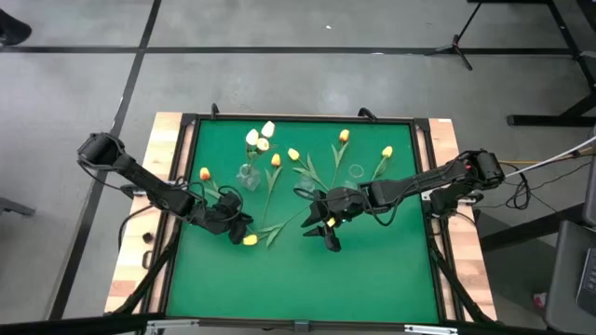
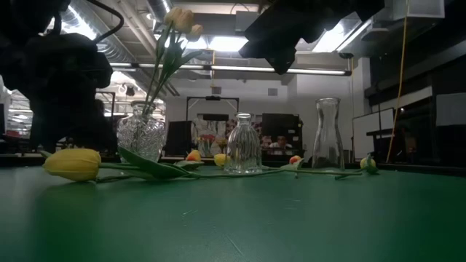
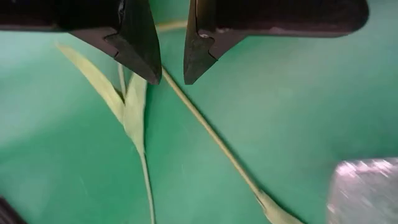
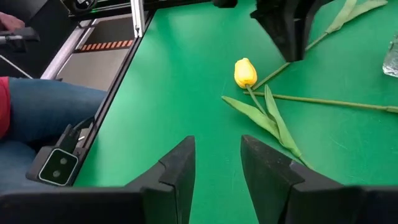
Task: Sort flowers into vase by color
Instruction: Put the left yellow with orange flower into the center transparent vase
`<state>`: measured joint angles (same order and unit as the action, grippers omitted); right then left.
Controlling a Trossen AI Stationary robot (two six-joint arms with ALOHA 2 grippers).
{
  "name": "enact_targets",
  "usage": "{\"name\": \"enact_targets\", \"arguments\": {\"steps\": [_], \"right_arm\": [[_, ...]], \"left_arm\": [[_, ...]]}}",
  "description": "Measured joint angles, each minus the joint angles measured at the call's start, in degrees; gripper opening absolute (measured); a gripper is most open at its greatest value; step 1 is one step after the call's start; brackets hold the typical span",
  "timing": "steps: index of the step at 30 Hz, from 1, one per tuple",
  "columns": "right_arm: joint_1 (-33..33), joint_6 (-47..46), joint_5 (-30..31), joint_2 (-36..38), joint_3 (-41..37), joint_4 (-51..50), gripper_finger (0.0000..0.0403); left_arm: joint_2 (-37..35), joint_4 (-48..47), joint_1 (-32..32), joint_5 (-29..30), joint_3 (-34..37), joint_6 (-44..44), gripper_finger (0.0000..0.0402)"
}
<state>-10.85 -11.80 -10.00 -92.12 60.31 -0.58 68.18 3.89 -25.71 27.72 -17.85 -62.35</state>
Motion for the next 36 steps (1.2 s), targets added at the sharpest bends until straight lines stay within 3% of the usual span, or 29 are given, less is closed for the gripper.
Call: {"name": "enact_targets", "arguments": {"steps": [7,13,21,27,36], "right_arm": [[0.0,0.2,1.0,0.0,0.0,0.1,0.0128],[0.1,8.7,1.1,0.0,0.0,0.1,0.0128],[0.4,10.4,1.7,0.0,3.0,2.4,0.0128],[0.4,8.8,-4.2,0.0,4.0,1.6,0.0128],[0.4,8.7,-5.1,0.0,4.0,-1.8,0.0128]], "left_arm": [[0.0,-0.2,-0.3,-2.4,0.0,4.6,0.0067],[0.0,-0.2,-0.3,-2.2,0.0,6.0,0.0071],[0.0,3.7,-0.3,-7.5,-0.1,11.3,0.0138],[0.0,4.4,0.4,-6.1,-0.1,11.5,0.0190],[0.0,9.3,3.1,-10.3,-0.1,12.1,0.0201]]}}
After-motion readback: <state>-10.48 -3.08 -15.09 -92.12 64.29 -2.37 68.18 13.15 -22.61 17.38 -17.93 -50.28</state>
